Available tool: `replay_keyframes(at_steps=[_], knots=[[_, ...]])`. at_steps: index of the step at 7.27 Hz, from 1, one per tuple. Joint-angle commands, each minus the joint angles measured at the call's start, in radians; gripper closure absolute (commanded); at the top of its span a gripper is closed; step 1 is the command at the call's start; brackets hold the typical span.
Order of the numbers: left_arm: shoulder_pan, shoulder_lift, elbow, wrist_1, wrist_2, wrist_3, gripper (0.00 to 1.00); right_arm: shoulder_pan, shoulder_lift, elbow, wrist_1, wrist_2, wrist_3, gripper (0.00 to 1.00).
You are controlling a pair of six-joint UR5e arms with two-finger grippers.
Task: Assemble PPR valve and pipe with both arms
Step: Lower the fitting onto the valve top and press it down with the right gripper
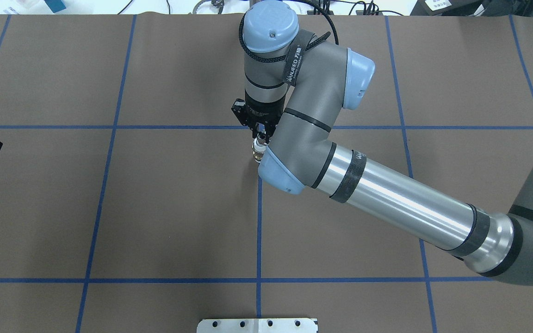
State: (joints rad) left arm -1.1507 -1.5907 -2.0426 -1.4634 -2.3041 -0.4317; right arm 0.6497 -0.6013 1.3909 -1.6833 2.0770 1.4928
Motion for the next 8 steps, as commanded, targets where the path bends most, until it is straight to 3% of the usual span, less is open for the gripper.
replay_keyframes(at_steps=[1, 4, 5, 6, 8], knots=[[0.0, 0.0, 0.002, 0.0, 0.0, 0.001, 0.0, -0.001, 0.0, 0.0, 0.001, 0.0, 0.0, 1.0], [0.0, 0.0, 0.004, 0.0, 0.0, 0.001, 0.0, -0.004, 0.0, 0.0, 0.001, -0.006, 0.0, 1.0], [0.0, 0.0, 0.004, 0.002, 0.0, 0.001, 0.0, -0.004, 0.0, -0.001, 0.001, -0.008, 0.0, 0.89], [0.0, 0.0, 0.002, 0.0, -0.002, 0.001, 0.0, -0.005, -0.002, -0.001, 0.002, -0.014, 0.0, 0.55], [0.0, 0.0, 0.002, 0.0, 0.0, -0.001, 0.0, -0.012, 0.0, -0.004, 0.002, -0.029, -0.002, 0.06]])
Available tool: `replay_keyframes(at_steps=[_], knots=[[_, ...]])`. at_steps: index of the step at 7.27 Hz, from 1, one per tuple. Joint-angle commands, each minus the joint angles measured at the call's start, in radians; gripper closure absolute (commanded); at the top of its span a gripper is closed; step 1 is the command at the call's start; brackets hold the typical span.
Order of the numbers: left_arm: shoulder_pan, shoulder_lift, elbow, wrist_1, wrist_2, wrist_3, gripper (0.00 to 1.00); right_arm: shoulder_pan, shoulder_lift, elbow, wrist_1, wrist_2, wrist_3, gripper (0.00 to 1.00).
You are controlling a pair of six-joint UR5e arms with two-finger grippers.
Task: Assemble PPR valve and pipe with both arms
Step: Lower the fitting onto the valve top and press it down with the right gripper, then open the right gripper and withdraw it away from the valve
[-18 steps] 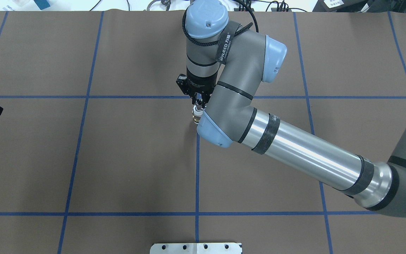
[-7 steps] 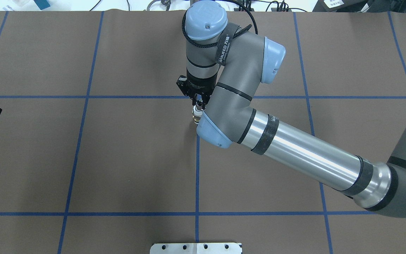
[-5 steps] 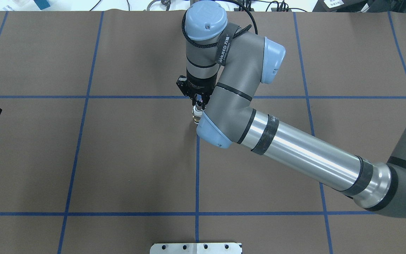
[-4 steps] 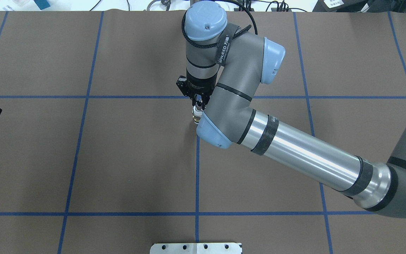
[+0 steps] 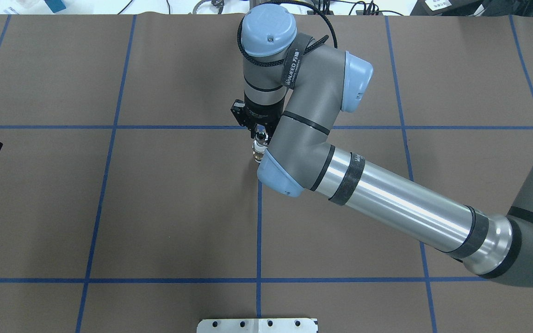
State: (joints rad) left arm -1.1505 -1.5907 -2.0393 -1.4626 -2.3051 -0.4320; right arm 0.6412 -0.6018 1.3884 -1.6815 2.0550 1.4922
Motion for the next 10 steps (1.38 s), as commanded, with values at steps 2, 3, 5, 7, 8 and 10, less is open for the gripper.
replay_keyframes(at_steps=[2, 3, 5, 7, 8, 10], knots=[[0.0, -0.002, -0.001, -0.001, 0.001, -0.001, 0.0, -0.003, 0.0, -0.002, 0.0, -0.009, 0.0, 0.01], [0.0, 0.0, -0.001, 0.001, 0.001, 0.001, 0.0, -0.003, 0.002, -0.002, 0.0, -0.007, 0.0, 0.01], [0.0, 0.0, -0.001, 0.001, 0.0, -0.001, 0.0, 0.002, -0.003, 0.038, -0.001, -0.007, 0.0, 0.0], [-0.009, 0.0, 0.002, 0.001, 0.001, 0.002, 0.0, 0.029, -0.22, 0.291, 0.002, -0.004, -0.015, 0.0], [-0.03, 0.0, 0.004, 0.002, 0.003, 0.006, 0.0, 0.058, -0.363, 0.445, 0.003, 0.001, -0.089, 0.0], [-0.084, 0.005, 0.007, 0.004, 0.003, 0.021, 0.0, 0.135, -0.597, 0.593, 0.005, 0.004, -0.279, 0.0]])
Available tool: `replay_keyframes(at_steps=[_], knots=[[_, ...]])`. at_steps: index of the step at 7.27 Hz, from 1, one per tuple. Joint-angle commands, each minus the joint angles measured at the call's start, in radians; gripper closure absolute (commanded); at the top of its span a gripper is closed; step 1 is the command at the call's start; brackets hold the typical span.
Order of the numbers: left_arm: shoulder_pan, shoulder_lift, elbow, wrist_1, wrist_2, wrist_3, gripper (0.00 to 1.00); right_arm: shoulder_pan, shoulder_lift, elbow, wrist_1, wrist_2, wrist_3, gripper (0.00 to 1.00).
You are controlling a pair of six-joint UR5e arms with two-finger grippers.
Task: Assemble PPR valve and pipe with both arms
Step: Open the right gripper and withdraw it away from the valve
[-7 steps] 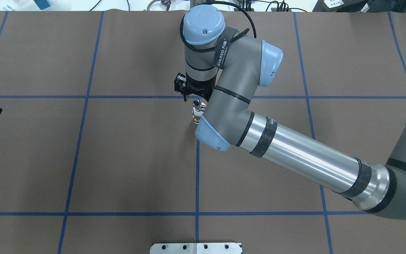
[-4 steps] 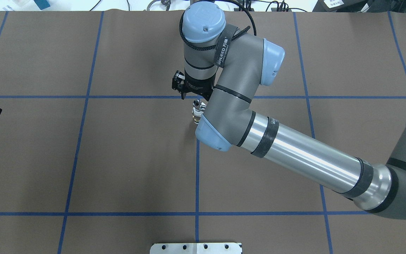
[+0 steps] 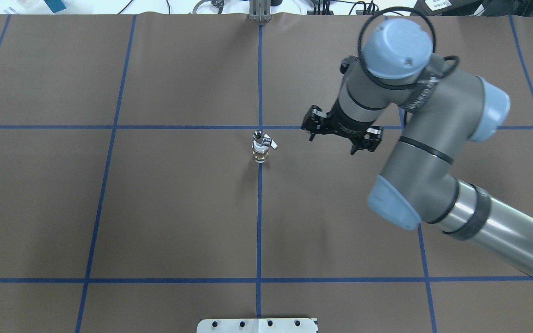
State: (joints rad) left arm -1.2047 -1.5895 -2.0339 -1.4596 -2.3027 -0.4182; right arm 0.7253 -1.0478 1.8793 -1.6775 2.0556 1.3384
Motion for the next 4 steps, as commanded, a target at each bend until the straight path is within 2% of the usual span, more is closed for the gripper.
replay_keyframes(at_steps=[1, 2, 3, 4], knots=[[-0.053, 0.029, -0.002, -0.007, -0.003, 0.03, 0.0, 0.101, -0.234, 0.122, 0.001, 0.003, -0.221, 0.0], [-0.091, 0.045, 0.007, 0.004, -0.004, 0.161, 0.0, 0.17, -0.3, 0.124, -0.001, 0.009, -0.343, 0.0], [-0.149, 0.055, 0.027, 0.004, -0.047, 0.221, 0.0, 0.262, -0.37, 0.124, -0.001, 0.062, -0.487, 0.0], [-0.194, 0.072, 0.043, 0.001, -0.067, 0.278, 0.0, 0.378, -0.442, 0.115, -0.001, 0.165, -0.663, 0.0]])
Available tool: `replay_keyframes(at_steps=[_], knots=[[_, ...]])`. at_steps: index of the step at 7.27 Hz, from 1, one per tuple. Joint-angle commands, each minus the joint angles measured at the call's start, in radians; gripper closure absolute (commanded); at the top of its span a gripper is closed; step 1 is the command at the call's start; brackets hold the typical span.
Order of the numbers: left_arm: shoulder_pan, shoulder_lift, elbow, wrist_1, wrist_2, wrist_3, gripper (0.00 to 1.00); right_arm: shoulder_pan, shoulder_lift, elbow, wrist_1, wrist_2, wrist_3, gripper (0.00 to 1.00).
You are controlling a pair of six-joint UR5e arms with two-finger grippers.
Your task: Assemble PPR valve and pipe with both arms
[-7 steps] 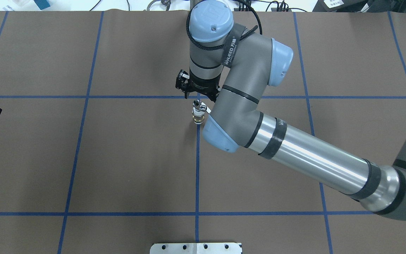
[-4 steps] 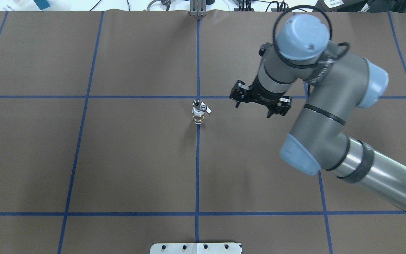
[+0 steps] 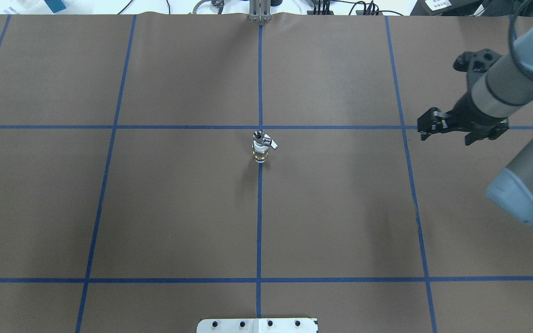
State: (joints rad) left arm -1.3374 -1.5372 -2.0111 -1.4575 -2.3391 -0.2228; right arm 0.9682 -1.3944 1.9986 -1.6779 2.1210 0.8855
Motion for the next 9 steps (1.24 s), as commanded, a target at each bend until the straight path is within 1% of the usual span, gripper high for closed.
replay_keyframes(at_steps=[1, 2, 3, 4, 6, 7, 8, 9], knots=[[-0.087, 0.031, 0.046, 0.0, -0.029, 0.162, 0.0, 0.226, -0.151, -0.021, 0.0, 0.141, -0.365, 0.0], [-0.103, 0.031, 0.092, -0.004, -0.025, 0.221, 0.0, 0.31, -0.194, -0.041, -0.002, 0.177, -0.475, 0.0], [-0.106, 0.031, 0.126, -0.006, -0.025, 0.259, 0.0, 0.389, -0.231, -0.055, -0.002, 0.232, -0.573, 0.0], [-0.112, 0.029, 0.14, -0.003, -0.025, 0.272, 0.0, 0.415, -0.235, -0.061, 0.0, 0.243, -0.618, 0.0], [-0.117, 0.034, 0.15, 0.003, -0.031, 0.264, 0.0, 0.415, -0.233, -0.086, 0.0, 0.241, -0.625, 0.0], [-0.134, 0.029, 0.15, 0.028, -0.031, 0.263, 0.0, 0.423, -0.236, -0.086, 0.0, 0.243, -0.628, 0.0], [-0.166, -0.012, 0.15, 0.104, -0.031, 0.266, 0.0, 0.428, -0.239, -0.087, 0.0, 0.243, -0.629, 0.0], [-0.177, -0.026, 0.15, 0.121, -0.029, 0.272, 0.0, 0.428, -0.245, -0.093, 0.0, 0.243, -0.629, 0.0]])
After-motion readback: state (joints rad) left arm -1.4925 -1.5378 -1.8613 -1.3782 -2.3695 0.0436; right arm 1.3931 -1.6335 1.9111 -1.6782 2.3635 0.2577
